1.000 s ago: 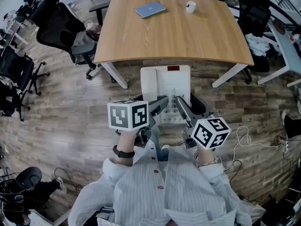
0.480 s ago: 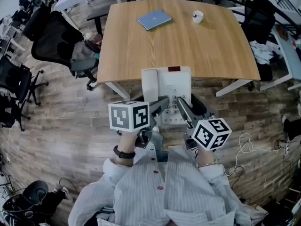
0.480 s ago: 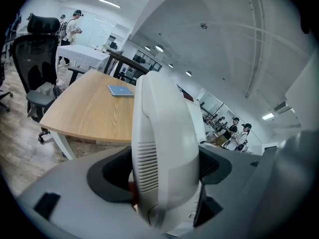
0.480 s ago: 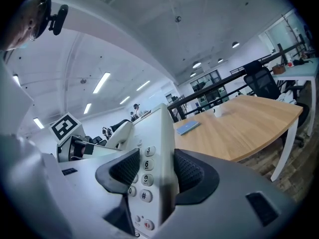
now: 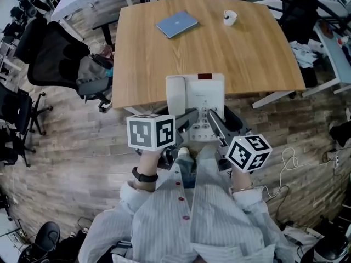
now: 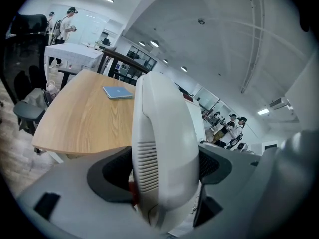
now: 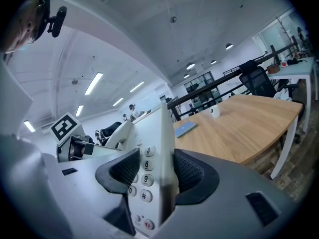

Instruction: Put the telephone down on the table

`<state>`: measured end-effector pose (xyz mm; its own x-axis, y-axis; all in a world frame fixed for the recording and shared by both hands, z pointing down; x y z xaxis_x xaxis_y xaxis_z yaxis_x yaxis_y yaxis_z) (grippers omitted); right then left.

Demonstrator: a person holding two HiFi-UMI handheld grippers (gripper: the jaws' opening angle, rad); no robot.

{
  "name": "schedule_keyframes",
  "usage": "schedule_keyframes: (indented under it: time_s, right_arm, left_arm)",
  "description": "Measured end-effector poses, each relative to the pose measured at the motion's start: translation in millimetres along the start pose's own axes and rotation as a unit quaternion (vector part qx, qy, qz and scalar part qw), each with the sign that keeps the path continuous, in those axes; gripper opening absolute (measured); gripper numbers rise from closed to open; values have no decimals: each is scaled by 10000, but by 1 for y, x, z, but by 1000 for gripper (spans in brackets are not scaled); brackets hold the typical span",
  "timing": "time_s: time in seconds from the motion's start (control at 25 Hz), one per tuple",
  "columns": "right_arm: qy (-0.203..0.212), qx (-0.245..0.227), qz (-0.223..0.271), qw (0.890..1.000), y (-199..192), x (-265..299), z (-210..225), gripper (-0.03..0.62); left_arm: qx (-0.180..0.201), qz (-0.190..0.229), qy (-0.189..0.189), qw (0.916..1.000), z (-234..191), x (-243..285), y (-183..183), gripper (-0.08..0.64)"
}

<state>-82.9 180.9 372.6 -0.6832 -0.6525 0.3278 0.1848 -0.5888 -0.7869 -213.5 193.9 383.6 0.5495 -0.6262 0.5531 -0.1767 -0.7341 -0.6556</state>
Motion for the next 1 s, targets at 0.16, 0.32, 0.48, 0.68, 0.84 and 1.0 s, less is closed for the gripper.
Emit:
schedule_keyframes:
  time_s: [0.16, 0.32, 0.48, 0.68, 0.84, 1.0]
  right_arm:
    - [-213, 96, 75, 9997, 6, 1, 16, 235]
    - [-330, 181, 133, 9992, 9, -2, 37, 235]
    - [-351, 229, 185, 9990, 16, 5, 56, 235]
    - [-355, 203, 222, 9989, 56, 30, 93, 235]
    - [-330, 168, 175, 9992, 96, 51, 126, 235]
    - [-301, 156, 150, 9993, 136, 65, 167, 235]
  left_arm:
    - [81, -133, -173, 9997, 3, 20, 8, 379]
    - [153, -235, -250, 9993, 9, 42, 10, 379]
    - [230, -268, -261, 9990, 9, 63, 18, 379]
    - [264, -218, -283, 9990, 10, 105, 61, 379]
    - [232, -186, -280, 9992, 13, 143, 101, 379]
    - [224, -157, -249, 9993, 24, 187, 138, 379]
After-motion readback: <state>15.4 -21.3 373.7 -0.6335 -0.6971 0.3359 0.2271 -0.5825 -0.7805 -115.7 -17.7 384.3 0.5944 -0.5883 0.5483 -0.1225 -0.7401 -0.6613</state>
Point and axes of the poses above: the fingertips, and each gripper's own axes: x forward along the fingers, z to its right, y out of its top, the point moved 3 cm from there along -x, backward along the fingers, and after that the axes turned 5 degrees about x, right-handed, at the moved point
